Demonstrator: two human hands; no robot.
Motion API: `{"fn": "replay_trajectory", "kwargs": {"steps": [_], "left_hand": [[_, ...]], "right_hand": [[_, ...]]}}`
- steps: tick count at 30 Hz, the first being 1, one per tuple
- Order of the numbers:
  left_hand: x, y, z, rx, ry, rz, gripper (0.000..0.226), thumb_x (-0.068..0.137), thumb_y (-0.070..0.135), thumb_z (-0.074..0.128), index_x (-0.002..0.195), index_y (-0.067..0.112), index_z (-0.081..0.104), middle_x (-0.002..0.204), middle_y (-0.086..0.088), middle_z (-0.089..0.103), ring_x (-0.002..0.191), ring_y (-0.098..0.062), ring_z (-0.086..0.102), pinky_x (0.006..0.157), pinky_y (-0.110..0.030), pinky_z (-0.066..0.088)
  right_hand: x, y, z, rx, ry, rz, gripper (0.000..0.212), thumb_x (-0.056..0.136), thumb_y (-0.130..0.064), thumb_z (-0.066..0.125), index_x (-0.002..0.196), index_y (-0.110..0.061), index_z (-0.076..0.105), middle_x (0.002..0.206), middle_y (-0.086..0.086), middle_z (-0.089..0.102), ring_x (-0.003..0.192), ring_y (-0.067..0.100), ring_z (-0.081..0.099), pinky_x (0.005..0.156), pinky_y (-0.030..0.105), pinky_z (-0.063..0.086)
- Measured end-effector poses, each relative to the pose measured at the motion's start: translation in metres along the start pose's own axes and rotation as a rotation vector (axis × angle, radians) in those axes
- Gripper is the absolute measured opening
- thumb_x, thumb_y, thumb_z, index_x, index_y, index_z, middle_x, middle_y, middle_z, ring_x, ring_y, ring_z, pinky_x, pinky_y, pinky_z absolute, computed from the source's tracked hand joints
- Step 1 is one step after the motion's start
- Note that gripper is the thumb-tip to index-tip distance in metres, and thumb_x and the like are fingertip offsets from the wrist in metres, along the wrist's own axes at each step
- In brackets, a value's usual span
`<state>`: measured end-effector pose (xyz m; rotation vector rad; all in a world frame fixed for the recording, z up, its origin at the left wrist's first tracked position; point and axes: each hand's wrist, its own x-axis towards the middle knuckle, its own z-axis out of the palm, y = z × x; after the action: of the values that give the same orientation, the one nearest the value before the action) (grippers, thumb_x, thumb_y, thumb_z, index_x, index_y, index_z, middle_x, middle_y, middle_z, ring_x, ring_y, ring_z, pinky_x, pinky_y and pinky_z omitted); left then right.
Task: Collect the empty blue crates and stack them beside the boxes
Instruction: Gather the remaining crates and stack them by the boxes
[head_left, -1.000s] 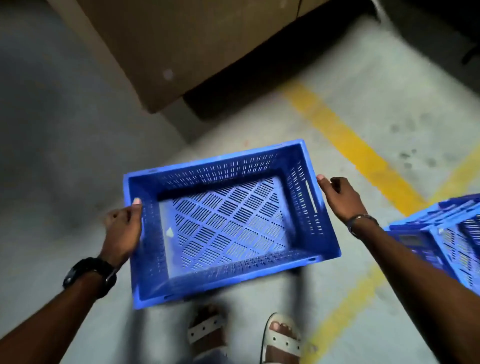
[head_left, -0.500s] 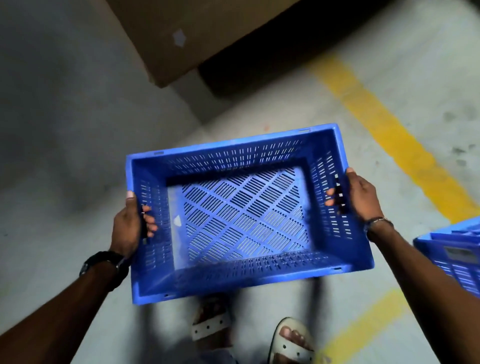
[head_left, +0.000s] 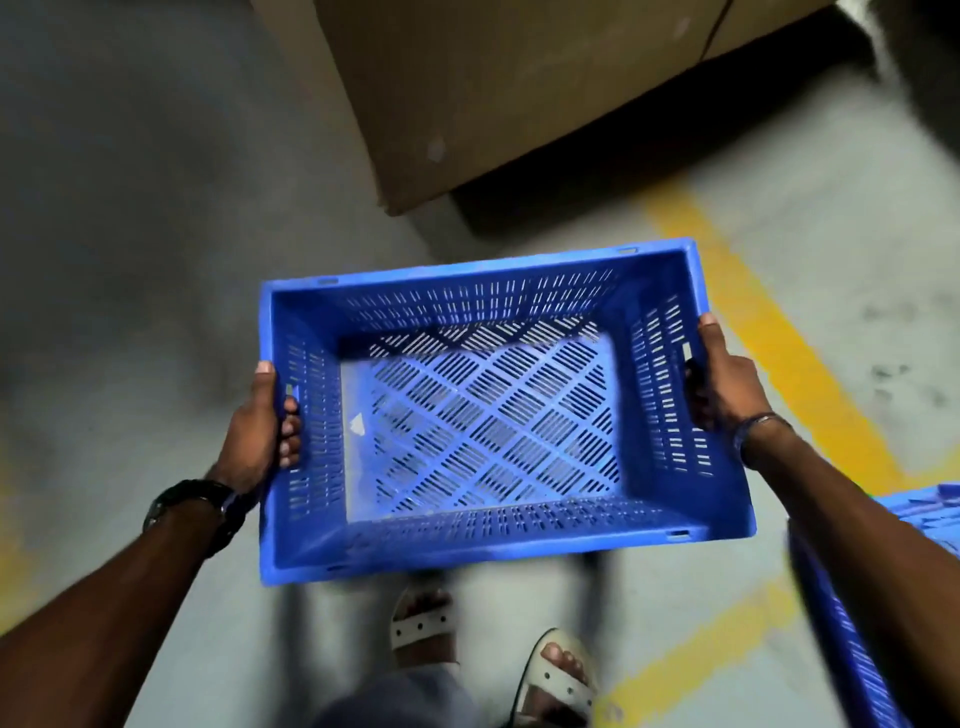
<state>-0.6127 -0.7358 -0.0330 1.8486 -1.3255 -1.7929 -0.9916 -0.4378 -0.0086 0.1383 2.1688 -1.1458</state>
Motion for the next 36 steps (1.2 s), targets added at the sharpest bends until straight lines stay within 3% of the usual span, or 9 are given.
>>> {"fn": "replay_trajectory", "kwargs": {"steps": [4, 7, 12, 17, 21, 29, 36], "left_hand": [[-0.080, 0.074, -0.042, -0.019, 0.032, 0.023, 0.061, 0.090, 0.081, 0.039, 0.074, 0.023, 0.042, 0.052, 0.008, 0.032, 0.038, -0.009, 0.025, 0.038, -0.017, 0.024], [-0.180, 0.173, -0.103, -0.087, 0.054, 0.013, 0.059, 0.091, 0.080, 0.040, 0.074, 0.023, 0.042, 0.056, 0.005, 0.030, 0.037, -0.009, 0.024, 0.037, -0.016, 0.024], [-0.327, 0.325, -0.191, -0.133, 0.032, 0.022, 0.063, 0.085, 0.085, 0.040, 0.075, 0.023, 0.038, 0.060, 0.005, 0.025, 0.038, -0.009, 0.021, 0.036, -0.015, 0.022], [-0.427, 0.414, -0.249, -0.162, 0.175, 0.147, 0.058, 0.094, 0.077, 0.037, 0.074, 0.023, 0.038, 0.054, 0.006, 0.027, 0.036, -0.008, 0.023, 0.037, -0.014, 0.020], [-0.471, 0.429, -0.293, -0.183, 0.298, 0.208, 0.058, 0.095, 0.075, 0.038, 0.073, 0.021, 0.040, 0.055, 0.004, 0.029, 0.035, -0.008, 0.024, 0.038, -0.013, 0.020], [-0.546, 0.396, -0.410, -0.304, 0.451, 0.232, 0.060, 0.093, 0.078, 0.037, 0.078, 0.021, 0.040, 0.051, 0.008, 0.029, 0.035, -0.005, 0.021, 0.036, -0.012, 0.018], [-0.632, 0.306, -0.543, -0.470, 0.658, 0.166, 0.059, 0.094, 0.078, 0.034, 0.078, 0.021, 0.038, 0.050, 0.009, 0.028, 0.033, -0.005, 0.020, 0.033, -0.013, 0.017]], "right_hand": [[-0.066, -0.098, -0.021, -0.043, -0.056, -0.041, 0.075, 0.068, -0.091, 0.046, 0.066, -0.016, 0.047, 0.048, 0.002, 0.038, 0.038, 0.017, 0.029, 0.043, 0.023, 0.026], [-0.159, -0.220, -0.049, -0.087, -0.124, -0.093, 0.069, 0.079, -0.083, 0.046, 0.069, -0.015, 0.048, 0.050, 0.003, 0.036, 0.037, 0.017, 0.030, 0.042, 0.023, 0.027], [-0.289, -0.382, -0.095, -0.073, -0.220, -0.127, 0.068, 0.075, -0.086, 0.046, 0.064, -0.018, 0.042, 0.040, -0.003, 0.032, 0.032, 0.014, 0.026, 0.040, 0.019, 0.024], [-0.376, -0.489, -0.107, -0.053, -0.279, -0.217, 0.073, 0.064, -0.090, 0.050, 0.066, -0.018, 0.044, 0.040, -0.003, 0.032, 0.031, 0.013, 0.026, 0.037, 0.018, 0.025], [-0.433, -0.534, -0.091, -0.059, -0.337, -0.326, 0.062, 0.088, -0.074, 0.043, 0.066, -0.016, 0.043, 0.039, -0.003, 0.032, 0.027, 0.013, 0.025, 0.037, 0.015, 0.022], [-0.538, -0.581, -0.005, -0.123, -0.567, -0.432, 0.059, 0.089, -0.074, 0.041, 0.067, -0.018, 0.038, 0.042, -0.005, 0.027, 0.030, 0.009, 0.018, 0.038, 0.012, 0.016], [-0.670, -0.583, 0.145, -0.250, -0.805, -0.516, 0.060, 0.089, -0.074, 0.040, 0.068, -0.017, 0.040, 0.042, -0.004, 0.029, 0.028, 0.009, 0.020, 0.036, 0.011, 0.018]]}}
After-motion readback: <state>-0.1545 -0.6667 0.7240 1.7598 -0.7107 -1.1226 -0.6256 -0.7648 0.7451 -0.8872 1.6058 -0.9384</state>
